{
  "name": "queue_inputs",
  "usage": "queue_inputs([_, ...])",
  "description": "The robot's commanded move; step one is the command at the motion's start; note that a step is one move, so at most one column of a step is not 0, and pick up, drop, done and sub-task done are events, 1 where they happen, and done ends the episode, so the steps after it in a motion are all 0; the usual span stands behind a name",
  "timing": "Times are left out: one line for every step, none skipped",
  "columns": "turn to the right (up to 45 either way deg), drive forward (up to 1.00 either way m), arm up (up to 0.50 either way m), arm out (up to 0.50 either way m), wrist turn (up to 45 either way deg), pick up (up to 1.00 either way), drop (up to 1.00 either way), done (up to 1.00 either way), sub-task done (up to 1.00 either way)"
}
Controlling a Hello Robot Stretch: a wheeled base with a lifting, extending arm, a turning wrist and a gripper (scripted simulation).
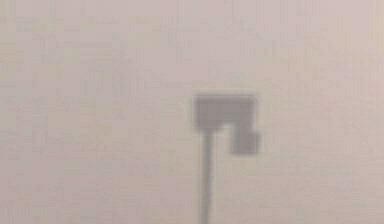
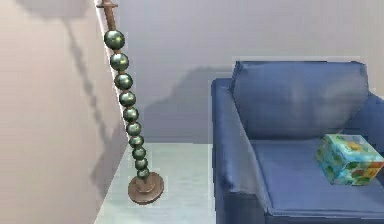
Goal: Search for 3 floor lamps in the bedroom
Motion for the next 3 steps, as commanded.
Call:
queue_inputs([45.0, 0.00, 0.00, 0.00, 0.0, 0.00, 0.00, 0.00, 0.00])
queue_inputs([27.0, 0.00, 0.00, 0.00, 0.0, 0.00, 0.00, 0.00, 0.00])
queue_inputs([0.0, 0.00, 0.00, 0.00, 0.0, 0.00, 0.00, 1.00, 0.00])
